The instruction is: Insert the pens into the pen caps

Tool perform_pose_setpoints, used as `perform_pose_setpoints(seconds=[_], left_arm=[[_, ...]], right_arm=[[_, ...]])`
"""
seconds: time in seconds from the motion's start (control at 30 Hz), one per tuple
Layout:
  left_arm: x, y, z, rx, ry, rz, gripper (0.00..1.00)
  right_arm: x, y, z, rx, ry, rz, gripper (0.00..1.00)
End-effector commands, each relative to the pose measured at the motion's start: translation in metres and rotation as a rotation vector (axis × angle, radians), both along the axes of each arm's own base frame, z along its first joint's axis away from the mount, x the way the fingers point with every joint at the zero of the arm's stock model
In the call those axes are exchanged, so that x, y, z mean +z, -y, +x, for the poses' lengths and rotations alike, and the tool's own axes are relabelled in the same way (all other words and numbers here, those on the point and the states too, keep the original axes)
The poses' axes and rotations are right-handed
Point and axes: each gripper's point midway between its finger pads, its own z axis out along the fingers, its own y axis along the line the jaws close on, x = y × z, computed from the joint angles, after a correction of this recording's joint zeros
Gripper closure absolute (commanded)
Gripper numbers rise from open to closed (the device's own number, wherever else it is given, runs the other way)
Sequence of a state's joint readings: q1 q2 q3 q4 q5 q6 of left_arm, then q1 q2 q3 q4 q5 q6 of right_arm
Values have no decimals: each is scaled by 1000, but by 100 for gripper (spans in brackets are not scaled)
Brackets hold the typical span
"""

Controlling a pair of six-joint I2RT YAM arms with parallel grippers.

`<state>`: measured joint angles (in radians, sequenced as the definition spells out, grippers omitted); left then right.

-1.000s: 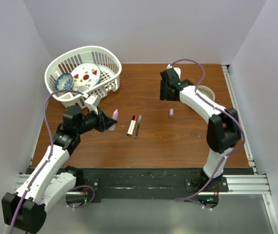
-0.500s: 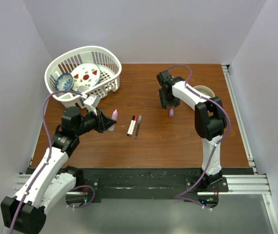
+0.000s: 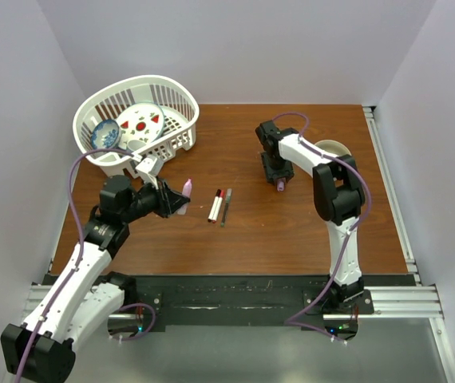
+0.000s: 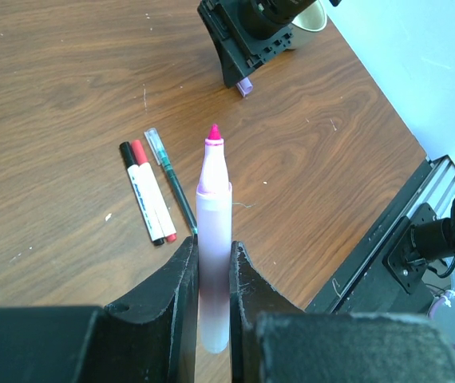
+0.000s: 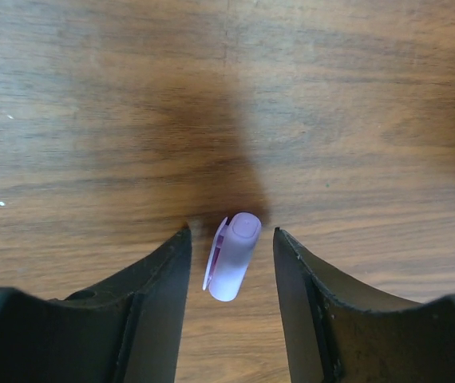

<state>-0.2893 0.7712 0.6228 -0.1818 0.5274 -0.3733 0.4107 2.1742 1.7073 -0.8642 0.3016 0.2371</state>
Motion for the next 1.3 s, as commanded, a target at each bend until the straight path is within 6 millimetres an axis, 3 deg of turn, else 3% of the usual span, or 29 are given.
perform_pose_setpoints(seconds=[0.0, 0.13, 0.47, 0.73, 1.07, 1.27], left_arm=[[15, 0, 3, -4, 61, -3, 100], [16, -2, 4, 12, 65, -2, 100], [22, -4, 8, 42, 84, -14, 100], [27, -1, 2, 34, 95, -57, 100], [14, 10, 1, -8, 11, -118, 100], [14, 25, -2, -93, -23, -180, 100]], right_arm=[[10, 2, 8, 17, 9, 3, 52], [4, 6, 4, 24, -18, -4, 58], [-7, 14, 0, 21, -48, 6, 62], [-18, 19, -17, 18, -81, 73, 78], [-20, -7, -25, 3, -75, 265, 96], [-10, -23, -27, -23, -4, 388, 100]])
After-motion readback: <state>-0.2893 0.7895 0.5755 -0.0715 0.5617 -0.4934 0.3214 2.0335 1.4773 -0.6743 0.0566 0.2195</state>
